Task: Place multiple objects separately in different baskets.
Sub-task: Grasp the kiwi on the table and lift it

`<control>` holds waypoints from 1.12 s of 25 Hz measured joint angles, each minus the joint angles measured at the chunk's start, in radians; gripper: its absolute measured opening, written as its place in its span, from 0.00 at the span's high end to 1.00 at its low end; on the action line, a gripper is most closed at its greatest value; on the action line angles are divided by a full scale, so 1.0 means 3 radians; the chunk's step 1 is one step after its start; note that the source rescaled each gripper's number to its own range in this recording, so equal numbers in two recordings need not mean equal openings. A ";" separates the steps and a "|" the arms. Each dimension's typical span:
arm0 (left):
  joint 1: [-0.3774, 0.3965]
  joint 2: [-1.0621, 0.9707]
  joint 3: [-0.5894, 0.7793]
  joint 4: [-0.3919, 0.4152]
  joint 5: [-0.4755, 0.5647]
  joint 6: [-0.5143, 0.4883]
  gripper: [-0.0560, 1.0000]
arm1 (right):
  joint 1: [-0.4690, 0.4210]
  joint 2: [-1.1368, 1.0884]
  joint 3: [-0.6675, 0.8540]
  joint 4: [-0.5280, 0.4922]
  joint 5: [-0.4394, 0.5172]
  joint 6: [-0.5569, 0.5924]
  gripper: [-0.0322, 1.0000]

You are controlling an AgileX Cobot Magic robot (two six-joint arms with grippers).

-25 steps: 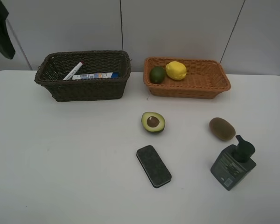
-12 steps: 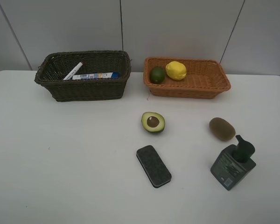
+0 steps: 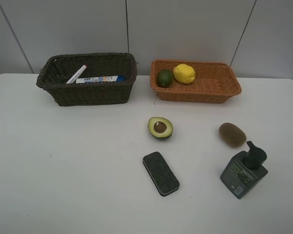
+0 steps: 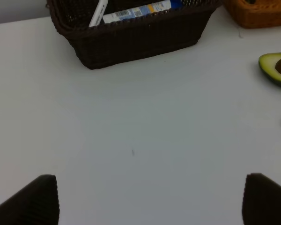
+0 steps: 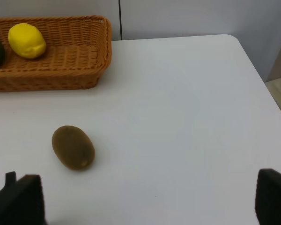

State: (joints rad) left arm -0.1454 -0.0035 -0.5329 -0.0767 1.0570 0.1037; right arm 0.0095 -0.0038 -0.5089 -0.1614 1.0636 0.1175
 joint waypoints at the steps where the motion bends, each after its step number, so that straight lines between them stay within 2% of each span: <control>1: 0.0000 0.0000 0.0025 -0.0008 0.0000 0.0008 0.00 | 0.0000 0.0000 0.0000 0.0000 0.0000 0.0000 0.02; 25: 0.0000 -0.0011 0.0074 -0.0033 0.0013 0.0032 0.00 | 0.0000 0.0000 0.0000 -0.0004 0.0000 0.0000 0.02; 28: 0.0038 -0.0011 0.0074 -0.0033 0.0013 0.0032 0.00 | 0.0000 0.0000 0.0000 -0.0134 0.0000 0.0000 0.02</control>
State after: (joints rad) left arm -0.1340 -0.0067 -0.5108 -0.0866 1.0608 0.1134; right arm 0.0095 -0.0038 -0.5089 -0.2017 1.0636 0.1175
